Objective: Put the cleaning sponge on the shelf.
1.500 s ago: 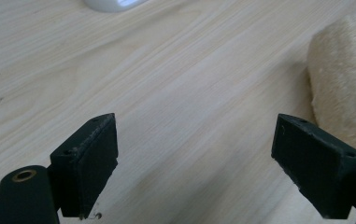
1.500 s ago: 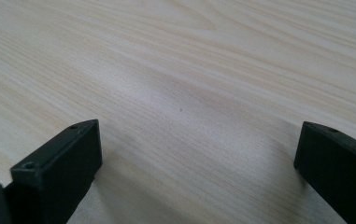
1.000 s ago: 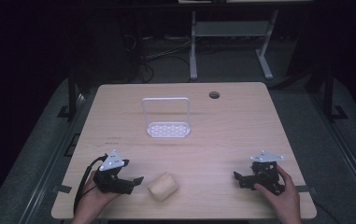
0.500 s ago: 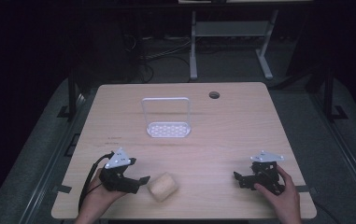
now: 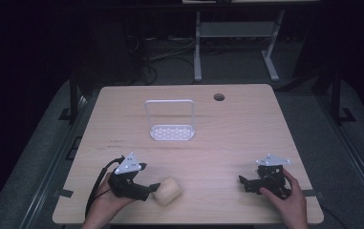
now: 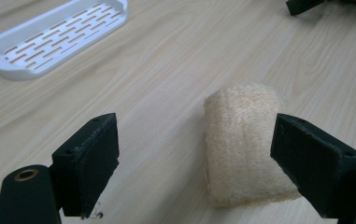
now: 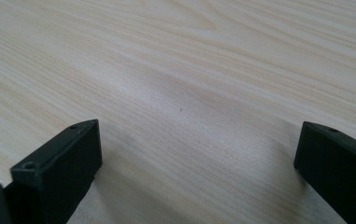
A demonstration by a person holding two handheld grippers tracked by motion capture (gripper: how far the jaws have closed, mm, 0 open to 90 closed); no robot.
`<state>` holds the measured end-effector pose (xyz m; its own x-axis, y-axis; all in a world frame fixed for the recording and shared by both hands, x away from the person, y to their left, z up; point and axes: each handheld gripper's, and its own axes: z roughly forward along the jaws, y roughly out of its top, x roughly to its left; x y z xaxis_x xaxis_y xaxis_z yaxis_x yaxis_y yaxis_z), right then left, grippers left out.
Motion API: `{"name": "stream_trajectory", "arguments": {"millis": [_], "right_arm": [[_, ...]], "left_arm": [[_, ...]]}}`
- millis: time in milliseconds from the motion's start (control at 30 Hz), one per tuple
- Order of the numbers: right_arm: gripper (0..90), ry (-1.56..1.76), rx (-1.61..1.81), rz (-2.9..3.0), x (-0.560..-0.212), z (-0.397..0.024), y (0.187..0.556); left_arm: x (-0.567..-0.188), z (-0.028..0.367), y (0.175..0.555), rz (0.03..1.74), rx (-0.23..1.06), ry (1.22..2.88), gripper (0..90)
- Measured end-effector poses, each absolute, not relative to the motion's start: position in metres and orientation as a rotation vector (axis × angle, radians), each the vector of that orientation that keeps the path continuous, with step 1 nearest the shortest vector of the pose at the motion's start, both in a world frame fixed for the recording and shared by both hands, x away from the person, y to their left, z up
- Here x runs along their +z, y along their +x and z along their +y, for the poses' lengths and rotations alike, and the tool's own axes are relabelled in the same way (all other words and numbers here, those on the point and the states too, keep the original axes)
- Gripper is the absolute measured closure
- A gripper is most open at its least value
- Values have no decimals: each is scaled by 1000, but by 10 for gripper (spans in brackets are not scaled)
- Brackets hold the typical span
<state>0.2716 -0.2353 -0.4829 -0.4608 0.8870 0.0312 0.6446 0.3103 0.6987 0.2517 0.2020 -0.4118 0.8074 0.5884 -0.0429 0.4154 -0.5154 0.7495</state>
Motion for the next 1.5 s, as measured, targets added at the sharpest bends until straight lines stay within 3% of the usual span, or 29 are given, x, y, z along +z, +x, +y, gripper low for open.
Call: {"name": "stream_trajectory", "arguments": {"millis": [1500], "right_arm": [[7,1370,930,2223,-483,-235,272]], "left_arm": [[-431,160,236,651,242,2255,128]]}}
